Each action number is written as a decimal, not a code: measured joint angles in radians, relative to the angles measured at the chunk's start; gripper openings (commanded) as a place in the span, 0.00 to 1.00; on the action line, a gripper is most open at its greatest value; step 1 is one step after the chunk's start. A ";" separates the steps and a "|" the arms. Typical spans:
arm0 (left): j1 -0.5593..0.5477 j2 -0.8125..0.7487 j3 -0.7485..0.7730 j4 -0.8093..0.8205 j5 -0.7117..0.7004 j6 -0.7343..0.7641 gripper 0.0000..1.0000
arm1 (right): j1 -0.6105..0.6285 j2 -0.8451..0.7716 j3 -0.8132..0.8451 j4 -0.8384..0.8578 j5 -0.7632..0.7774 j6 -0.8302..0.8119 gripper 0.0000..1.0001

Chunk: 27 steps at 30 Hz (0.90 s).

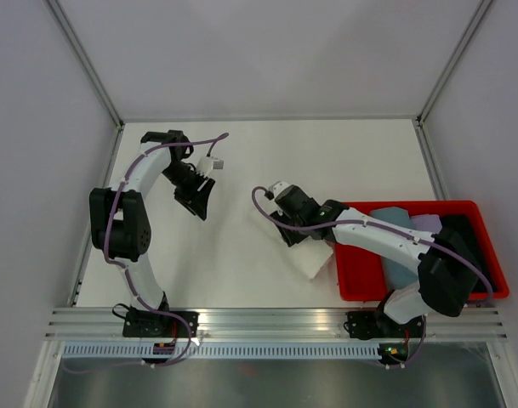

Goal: Roll the t-shirts
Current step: Place the rolled tshirt into the container

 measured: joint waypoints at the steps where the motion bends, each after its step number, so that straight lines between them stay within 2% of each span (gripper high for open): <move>1: 0.000 0.001 0.001 0.000 0.001 0.000 0.57 | -0.009 -0.008 0.013 -0.005 -0.002 0.000 0.00; 9: 0.000 0.002 0.008 0.001 0.019 0.000 0.57 | -0.135 -0.105 0.141 -0.053 -0.011 0.010 0.01; 17: 0.000 0.002 0.024 0.001 0.035 0.000 0.57 | -0.366 -0.259 0.179 -0.270 0.008 0.051 0.00; 22: 0.000 0.005 0.024 0.001 0.053 0.000 0.57 | -0.465 -0.353 0.090 -0.365 0.020 0.073 0.00; 27: 0.000 0.019 0.025 0.004 0.072 0.000 0.57 | -0.544 -0.341 -0.064 -0.368 0.001 0.107 0.00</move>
